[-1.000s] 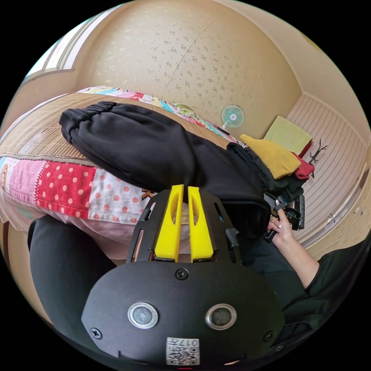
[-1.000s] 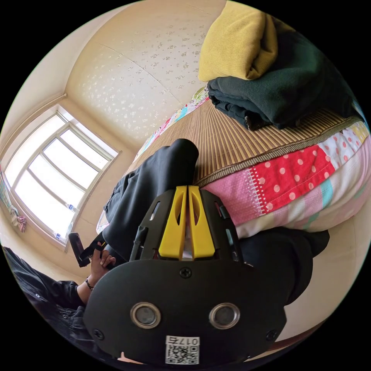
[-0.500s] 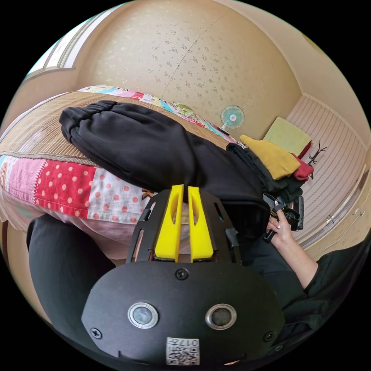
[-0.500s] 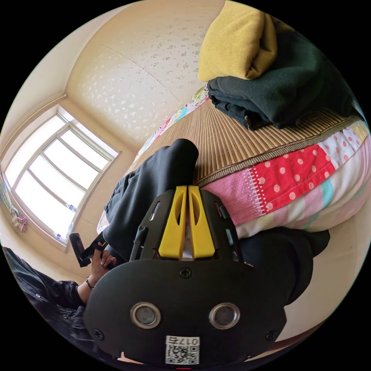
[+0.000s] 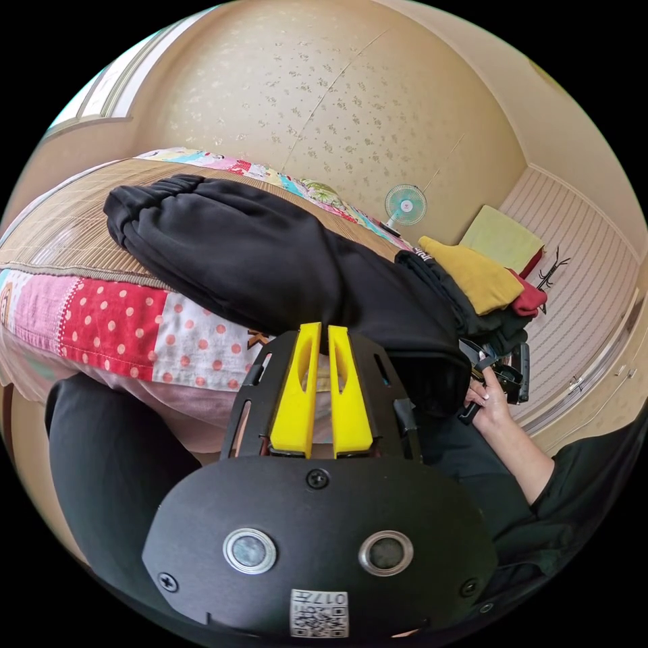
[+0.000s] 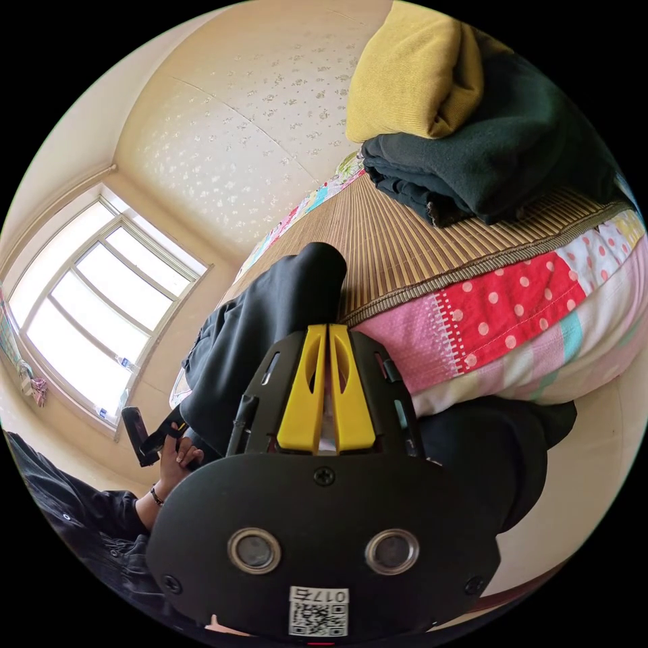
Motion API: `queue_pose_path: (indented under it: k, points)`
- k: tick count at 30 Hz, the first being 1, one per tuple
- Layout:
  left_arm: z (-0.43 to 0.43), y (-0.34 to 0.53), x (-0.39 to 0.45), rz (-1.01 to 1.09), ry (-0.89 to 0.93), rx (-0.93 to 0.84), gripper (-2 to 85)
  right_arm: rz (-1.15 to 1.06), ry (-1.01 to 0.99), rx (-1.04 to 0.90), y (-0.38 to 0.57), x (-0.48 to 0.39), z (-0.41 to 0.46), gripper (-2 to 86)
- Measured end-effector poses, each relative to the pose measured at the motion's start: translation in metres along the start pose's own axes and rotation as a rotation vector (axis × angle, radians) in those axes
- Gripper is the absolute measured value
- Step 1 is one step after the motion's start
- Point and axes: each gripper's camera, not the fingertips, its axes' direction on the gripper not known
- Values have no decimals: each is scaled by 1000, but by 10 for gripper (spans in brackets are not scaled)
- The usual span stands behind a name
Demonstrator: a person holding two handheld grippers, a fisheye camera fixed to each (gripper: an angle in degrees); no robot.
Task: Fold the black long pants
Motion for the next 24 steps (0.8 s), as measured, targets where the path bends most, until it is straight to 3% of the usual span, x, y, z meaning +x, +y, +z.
queue_pose_path:
  k: [24]
  points:
    - [-19, 11, 14, -15, 15, -3, 30, -4, 1, 3, 15, -14, 61, 3]
